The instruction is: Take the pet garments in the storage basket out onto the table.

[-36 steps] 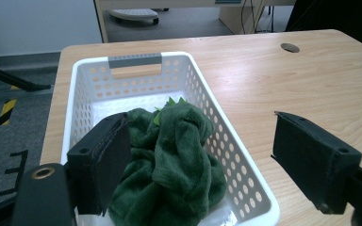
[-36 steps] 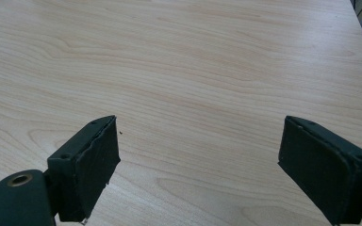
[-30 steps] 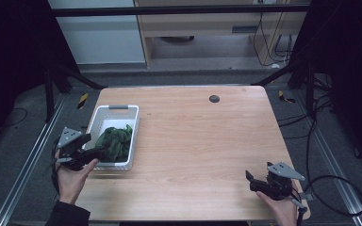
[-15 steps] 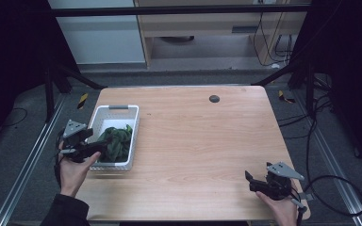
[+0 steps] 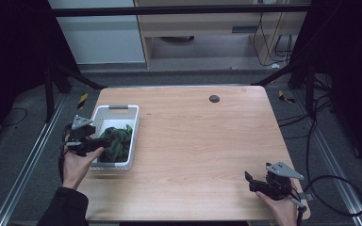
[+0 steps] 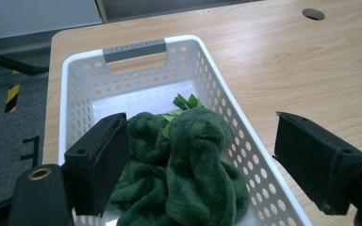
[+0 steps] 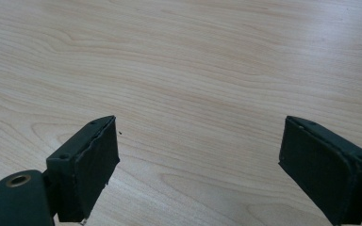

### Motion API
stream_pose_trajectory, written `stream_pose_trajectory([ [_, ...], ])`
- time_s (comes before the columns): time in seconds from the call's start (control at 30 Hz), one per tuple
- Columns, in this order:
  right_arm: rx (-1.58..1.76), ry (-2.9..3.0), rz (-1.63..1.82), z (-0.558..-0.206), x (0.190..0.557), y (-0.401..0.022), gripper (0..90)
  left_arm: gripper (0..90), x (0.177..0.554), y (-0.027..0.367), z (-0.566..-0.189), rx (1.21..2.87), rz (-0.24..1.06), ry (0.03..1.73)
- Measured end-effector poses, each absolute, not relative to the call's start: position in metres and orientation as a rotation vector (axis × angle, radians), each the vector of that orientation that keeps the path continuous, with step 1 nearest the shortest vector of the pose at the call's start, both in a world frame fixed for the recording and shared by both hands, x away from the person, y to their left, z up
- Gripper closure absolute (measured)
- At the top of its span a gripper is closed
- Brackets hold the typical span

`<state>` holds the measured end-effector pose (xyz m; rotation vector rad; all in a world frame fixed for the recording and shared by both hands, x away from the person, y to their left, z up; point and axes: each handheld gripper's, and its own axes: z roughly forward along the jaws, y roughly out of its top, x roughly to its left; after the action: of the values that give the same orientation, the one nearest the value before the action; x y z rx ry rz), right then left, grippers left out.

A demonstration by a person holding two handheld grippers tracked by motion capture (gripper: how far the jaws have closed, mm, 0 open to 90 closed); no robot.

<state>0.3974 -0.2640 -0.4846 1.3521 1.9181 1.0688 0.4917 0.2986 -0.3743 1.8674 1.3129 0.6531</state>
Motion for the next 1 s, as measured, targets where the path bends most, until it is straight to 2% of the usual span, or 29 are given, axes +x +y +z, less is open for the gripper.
stream_pose_trajectory([
  [1.0,1.37,1.946,1.07,-0.486,0.4,-0.262,11.9,18.3,0.527,0.289,-0.389,2.06,0.56,1.358],
])
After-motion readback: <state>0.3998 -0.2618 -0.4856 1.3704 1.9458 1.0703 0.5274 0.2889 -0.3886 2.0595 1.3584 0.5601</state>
